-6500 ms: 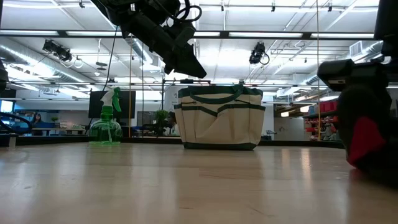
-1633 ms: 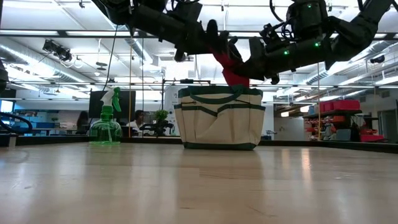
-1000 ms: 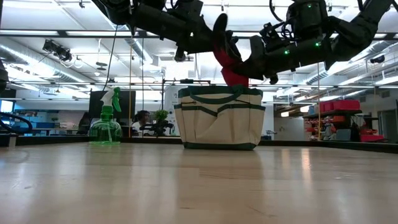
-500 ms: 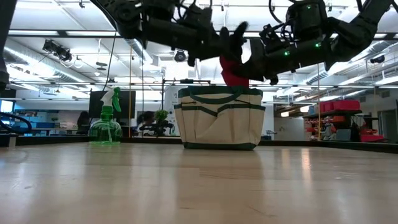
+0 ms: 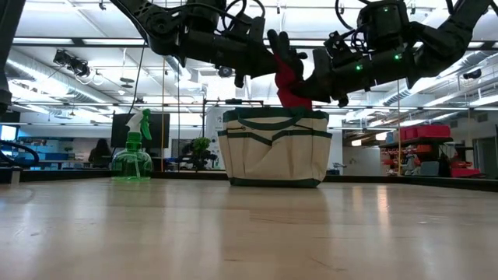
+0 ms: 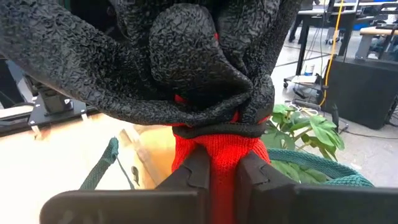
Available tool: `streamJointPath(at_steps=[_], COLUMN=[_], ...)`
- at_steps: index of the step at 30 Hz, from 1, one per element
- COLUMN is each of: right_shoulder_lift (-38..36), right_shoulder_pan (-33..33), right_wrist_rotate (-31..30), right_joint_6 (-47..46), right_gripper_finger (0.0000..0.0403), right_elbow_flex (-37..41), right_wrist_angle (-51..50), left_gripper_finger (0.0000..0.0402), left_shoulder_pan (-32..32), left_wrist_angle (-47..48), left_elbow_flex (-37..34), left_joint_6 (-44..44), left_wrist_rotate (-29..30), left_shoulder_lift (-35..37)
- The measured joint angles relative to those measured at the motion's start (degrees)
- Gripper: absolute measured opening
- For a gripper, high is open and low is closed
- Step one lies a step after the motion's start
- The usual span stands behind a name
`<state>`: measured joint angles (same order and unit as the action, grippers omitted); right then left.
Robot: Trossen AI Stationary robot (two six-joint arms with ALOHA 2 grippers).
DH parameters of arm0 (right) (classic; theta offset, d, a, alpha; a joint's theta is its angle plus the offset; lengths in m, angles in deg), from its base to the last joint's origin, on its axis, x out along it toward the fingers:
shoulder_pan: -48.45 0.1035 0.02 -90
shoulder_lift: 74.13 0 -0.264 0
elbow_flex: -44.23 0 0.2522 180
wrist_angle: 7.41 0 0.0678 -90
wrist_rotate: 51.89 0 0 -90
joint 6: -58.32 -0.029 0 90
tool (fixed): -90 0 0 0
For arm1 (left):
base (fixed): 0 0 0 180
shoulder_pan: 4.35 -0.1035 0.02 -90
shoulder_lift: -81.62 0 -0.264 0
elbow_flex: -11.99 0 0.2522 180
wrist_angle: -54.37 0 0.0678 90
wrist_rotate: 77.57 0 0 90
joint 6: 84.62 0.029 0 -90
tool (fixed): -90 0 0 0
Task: Pick & Place Garden tools in Gardening bag
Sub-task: Put the red gloves into the green gardening bag
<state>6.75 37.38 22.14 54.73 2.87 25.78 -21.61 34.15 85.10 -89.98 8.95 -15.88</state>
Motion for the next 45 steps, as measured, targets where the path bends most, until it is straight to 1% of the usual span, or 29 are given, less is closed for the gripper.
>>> streamJointPath(at_steps=[8,13,21,26,35,37,40,45], right_shoulder_lift=[0.0,0.0,-0.55,-1.72,-2.93,-2.93,-2.93,-2.93], right_shoulder_pan=[0.0,0.02,0.04,0.04,0.04,0.04,0.11,0.37], right_wrist_rotate=[-2.25,-2.27,-2.54,-6.08,-3.94,-4.15,-6.0,-4.1], right_joint_6=[1.08,1.02,1.08,1.68,-0.08,-0.46,-0.27,0.19], right_gripper_finger=[0.009,0.011,0.0118,0.0119,0.0119,0.0119,0.0119,0.0126], right_elbow_flex=[0.0,0.0,-0.04,-0.04,-0.09,-0.09,-0.09,-0.09], right_wrist_angle=[0.01,0.03,-1.15,-1.8,-4.41,-6.07,-6.92,-7.03], left_gripper_finger=[0.0006,0.0006,0.0005,0.0005,0.0005,0.0005,0.0005,0.0005], left_shoulder_pan=[0.0,0.0,0.0,-0.11,-0.31,-0.26,-0.26,-0.26], left_wrist_angle=[0.32,0.37,1.12,1.22,1.25,1.33,1.4,1.34], left_elbow_flex=[0.0,-0.02,-0.04,-0.04,-0.07,-0.08,-0.11,-0.11], left_joint_6=[0.04,0.07,0.63,0.81,0.66,0.63,0.61,0.32], left_wrist_rotate=[0.32,0.86,3.03,3.46,3.4,3.41,3.41,3.03], left_shoulder_lift=[0.0,0.0,0.0,0.0,0.0,0.0,0.0,0.0])
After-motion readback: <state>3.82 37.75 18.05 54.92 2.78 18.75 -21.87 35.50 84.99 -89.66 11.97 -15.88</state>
